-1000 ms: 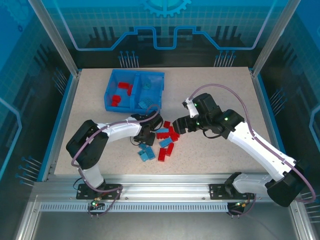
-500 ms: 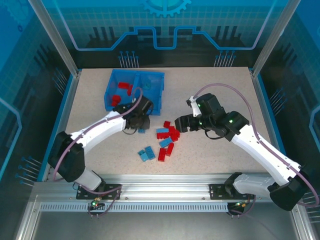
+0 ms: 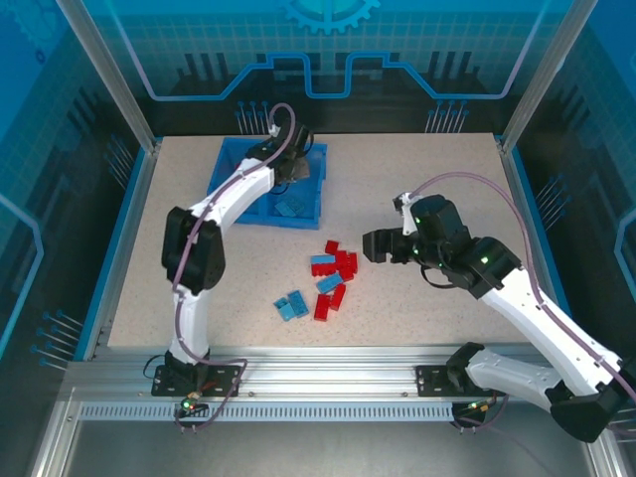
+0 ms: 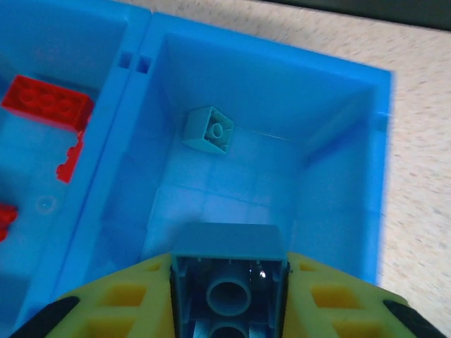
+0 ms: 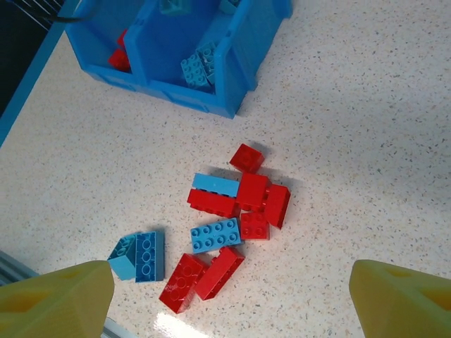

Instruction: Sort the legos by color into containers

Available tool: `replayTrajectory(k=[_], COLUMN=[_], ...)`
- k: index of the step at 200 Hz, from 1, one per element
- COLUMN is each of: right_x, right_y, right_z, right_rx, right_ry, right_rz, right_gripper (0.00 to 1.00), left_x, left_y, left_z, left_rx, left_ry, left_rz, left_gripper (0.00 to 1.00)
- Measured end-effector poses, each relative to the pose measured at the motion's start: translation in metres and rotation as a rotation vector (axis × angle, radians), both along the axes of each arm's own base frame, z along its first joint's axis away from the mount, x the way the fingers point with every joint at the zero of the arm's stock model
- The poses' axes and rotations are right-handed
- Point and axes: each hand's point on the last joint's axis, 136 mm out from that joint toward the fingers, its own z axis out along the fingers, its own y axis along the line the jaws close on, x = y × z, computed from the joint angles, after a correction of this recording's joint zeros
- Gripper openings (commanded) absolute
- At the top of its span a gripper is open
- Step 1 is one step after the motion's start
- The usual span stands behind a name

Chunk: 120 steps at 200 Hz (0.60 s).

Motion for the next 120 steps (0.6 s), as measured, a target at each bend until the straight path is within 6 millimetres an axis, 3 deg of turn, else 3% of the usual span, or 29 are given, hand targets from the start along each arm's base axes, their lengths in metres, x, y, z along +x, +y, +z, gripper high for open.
replayTrajectory(k=[22,41,90,105,120], right_x=[-0.005,-0.007,-0.007,-0.006,-0.003], right_y=[-0.005,-0.007,-0.007,-0.006,-0.004], right_z=[0.006,0.01,0.003,-0.002,-0.007], right_rx=[0.015,0.026,0.015,0.005,-0.005], right_ry=[-0.016,-0.027,-0.011,0.001,0.015], right_rz=[-0.012,-0.015,-0.015,-0.015,-0.014], right_gripper=[0.88,0.88,0.88,0.88,0.88], left_x=[0.014,0.019,0.019,0.003,-0.024], left_y=[0.005,0.006,-0.005,-0.007,-0.005], left_z=[-0.029,-0.034,-0.007,0.008,0.031], left_rx=[0.005,-0.016,-0.088,-0.12,-0.148], left_ry=[0.052,0.07,0.04,0.039,0.026], left_rz=[0.009,0.004,-0.038,-0.06,-0.081], left_gripper=[0.51,0.57,0.58,0.58,0.58])
